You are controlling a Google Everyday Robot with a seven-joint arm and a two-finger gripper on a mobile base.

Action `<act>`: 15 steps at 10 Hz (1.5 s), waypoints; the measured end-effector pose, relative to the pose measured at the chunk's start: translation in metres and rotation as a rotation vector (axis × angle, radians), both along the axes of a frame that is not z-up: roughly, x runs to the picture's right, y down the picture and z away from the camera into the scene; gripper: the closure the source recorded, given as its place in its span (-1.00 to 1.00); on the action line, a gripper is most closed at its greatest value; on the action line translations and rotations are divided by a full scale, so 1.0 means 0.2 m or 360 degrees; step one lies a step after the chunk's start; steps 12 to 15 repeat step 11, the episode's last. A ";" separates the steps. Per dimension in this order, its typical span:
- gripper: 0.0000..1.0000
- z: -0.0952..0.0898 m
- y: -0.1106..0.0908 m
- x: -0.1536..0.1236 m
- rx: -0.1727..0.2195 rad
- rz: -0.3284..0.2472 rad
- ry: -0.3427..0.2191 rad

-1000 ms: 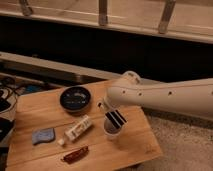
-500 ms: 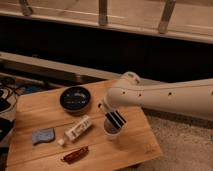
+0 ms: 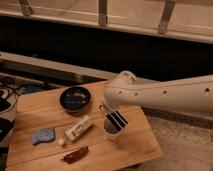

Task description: Place the eraser in the ceramic cup

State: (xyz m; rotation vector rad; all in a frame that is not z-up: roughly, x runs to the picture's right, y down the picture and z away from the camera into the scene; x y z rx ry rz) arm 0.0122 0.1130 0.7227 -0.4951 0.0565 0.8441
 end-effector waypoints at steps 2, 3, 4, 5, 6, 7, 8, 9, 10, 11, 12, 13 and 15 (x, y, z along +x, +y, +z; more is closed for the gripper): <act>-0.52 0.01 0.10 0.11 -0.0088 0.0011 0.0081; -0.57 0.01 0.13 0.12 -0.0112 0.0023 0.0088; -0.58 0.02 0.16 0.16 -0.0102 0.0027 0.0081; -0.42 0.02 0.15 0.18 -0.0077 0.0017 0.0073; -0.26 0.01 0.12 0.16 -0.0068 0.0000 0.0071; -0.10 0.00 0.08 0.13 -0.0059 -0.0021 0.0072; 0.19 0.01 0.01 0.03 -0.0048 -0.0034 0.0072; 0.30 0.02 -0.02 -0.01 -0.0045 -0.0041 0.0079; 0.35 0.03 -0.05 -0.07 -0.0030 -0.0065 0.0077; 0.31 0.02 -0.09 -0.11 -0.0016 -0.0091 0.0079; 0.31 0.02 -0.09 -0.11 -0.0016 -0.0091 0.0079; 0.31 0.02 -0.09 -0.11 -0.0016 -0.0091 0.0079; 0.31 0.02 -0.09 -0.11 -0.0016 -0.0091 0.0079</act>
